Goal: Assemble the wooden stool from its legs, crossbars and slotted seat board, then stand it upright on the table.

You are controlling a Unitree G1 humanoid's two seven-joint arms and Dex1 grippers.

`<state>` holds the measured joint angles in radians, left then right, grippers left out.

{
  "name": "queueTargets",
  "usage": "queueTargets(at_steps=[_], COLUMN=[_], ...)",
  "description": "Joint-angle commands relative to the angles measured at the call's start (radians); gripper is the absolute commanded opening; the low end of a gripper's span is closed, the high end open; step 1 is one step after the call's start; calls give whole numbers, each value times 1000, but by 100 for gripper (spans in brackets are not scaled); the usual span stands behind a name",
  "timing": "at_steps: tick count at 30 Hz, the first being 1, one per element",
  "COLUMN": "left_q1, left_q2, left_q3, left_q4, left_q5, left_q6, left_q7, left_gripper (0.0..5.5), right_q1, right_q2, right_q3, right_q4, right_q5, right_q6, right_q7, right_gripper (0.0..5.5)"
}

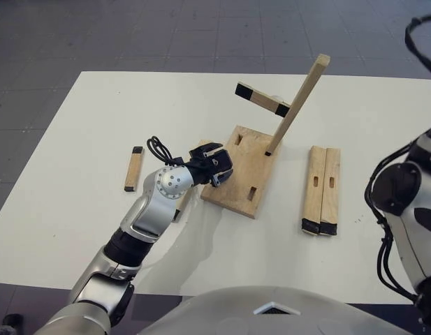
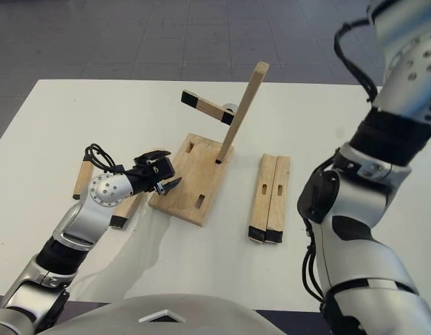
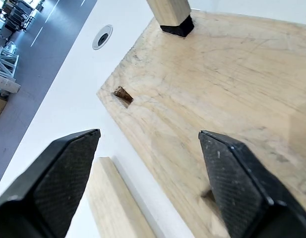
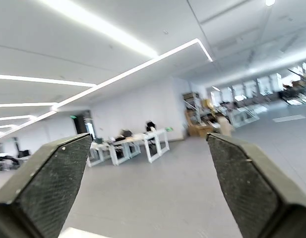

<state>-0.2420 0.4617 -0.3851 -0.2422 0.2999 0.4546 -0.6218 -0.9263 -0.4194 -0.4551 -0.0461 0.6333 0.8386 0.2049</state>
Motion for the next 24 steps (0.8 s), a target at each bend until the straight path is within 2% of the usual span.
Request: queueTargets(at_steps=[1, 2, 6, 8, 14, 19, 24], left_q1=[-38, -34, 1, 20, 57, 92, 100], left_q2=[-8, 3, 104, 126, 110, 120, 109], left_q3=[82, 95, 109, 103, 65, 58, 50], left_q4=[-48, -54, -1, 28, 86, 114, 121], left_q5=[-30, -31, 1, 1, -15, -14, -15], left_q6=[-27, -22, -12, -21, -61, -74, -73], left_q7=[34, 33, -13, -19, -23, -26, -31], left_gripper=[368, 368, 368, 368, 368, 368, 368], right_q1=[323, 389, 645, 683, 705, 676, 616], right_q2=[-63, -73, -117, -111, -98, -59, -3], right_q3=[-16, 4, 217, 330, 571, 652, 688], right_q4=[-215, -241, -292, -253, -101, -3, 119], right_q5=[5, 1, -51, -105, -276, -353, -404], right_q6=[143, 168, 181, 131, -18, -97, -158], right_q7=[-19, -9, 94, 133, 201, 242, 269], right_gripper=[423, 423, 423, 423, 423, 423, 423])
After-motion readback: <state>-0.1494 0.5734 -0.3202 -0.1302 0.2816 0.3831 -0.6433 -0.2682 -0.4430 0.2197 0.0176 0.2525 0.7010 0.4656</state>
